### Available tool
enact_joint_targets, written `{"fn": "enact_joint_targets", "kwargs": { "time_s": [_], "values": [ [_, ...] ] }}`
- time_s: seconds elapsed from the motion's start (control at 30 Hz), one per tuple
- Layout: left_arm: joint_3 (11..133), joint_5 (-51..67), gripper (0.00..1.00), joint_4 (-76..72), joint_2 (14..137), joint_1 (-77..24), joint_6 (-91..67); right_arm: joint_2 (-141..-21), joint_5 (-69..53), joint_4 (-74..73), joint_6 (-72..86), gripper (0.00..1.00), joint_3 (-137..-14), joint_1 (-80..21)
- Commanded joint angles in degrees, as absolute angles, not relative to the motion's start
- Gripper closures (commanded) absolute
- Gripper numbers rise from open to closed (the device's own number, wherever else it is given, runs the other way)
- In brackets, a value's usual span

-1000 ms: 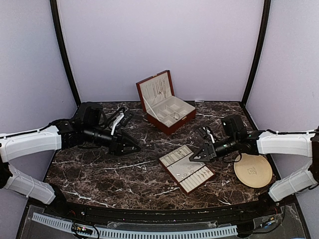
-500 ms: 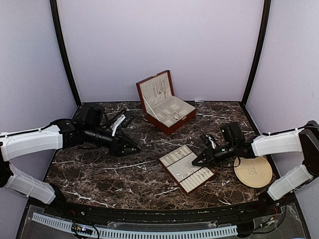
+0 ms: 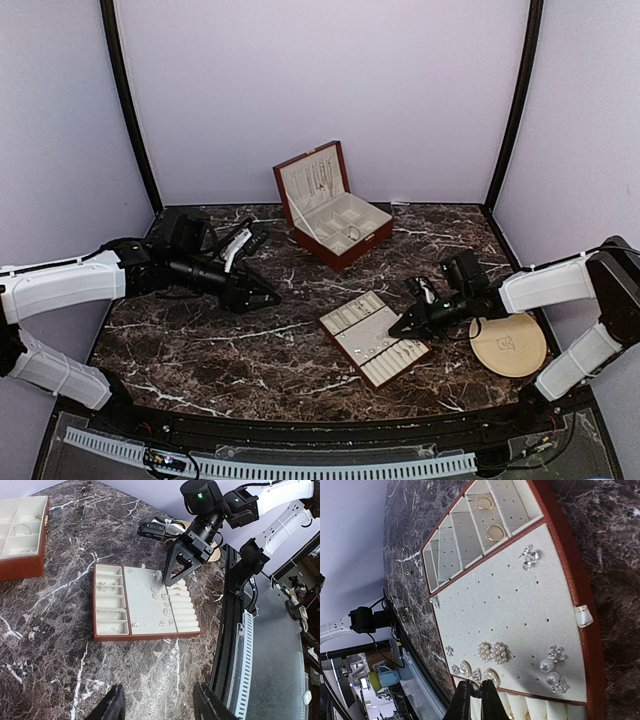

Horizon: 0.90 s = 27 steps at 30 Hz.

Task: Organize the mixed jewelry
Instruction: Insert the earring into the earring holder.

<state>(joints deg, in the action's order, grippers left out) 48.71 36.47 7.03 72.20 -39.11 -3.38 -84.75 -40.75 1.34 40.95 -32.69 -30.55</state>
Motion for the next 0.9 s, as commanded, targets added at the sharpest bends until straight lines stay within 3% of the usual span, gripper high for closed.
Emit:
{"fn": "enact_joint_targets", "kwargs": {
  "time_s": [0.0,0.87],
  "values": [
    [50.19,36.43,0.52,8.18,72.16,-39.09,-2.53,-85.75,-39.34,1.48,39.99,0.94,-31.82,-29.59],
    [50.45,36.35,0.52,8.70,72.08,-39.10,-2.28,-87.39,-38.63,0.35,38.63,0.95,-32.04,-28.92]
  ]
}}
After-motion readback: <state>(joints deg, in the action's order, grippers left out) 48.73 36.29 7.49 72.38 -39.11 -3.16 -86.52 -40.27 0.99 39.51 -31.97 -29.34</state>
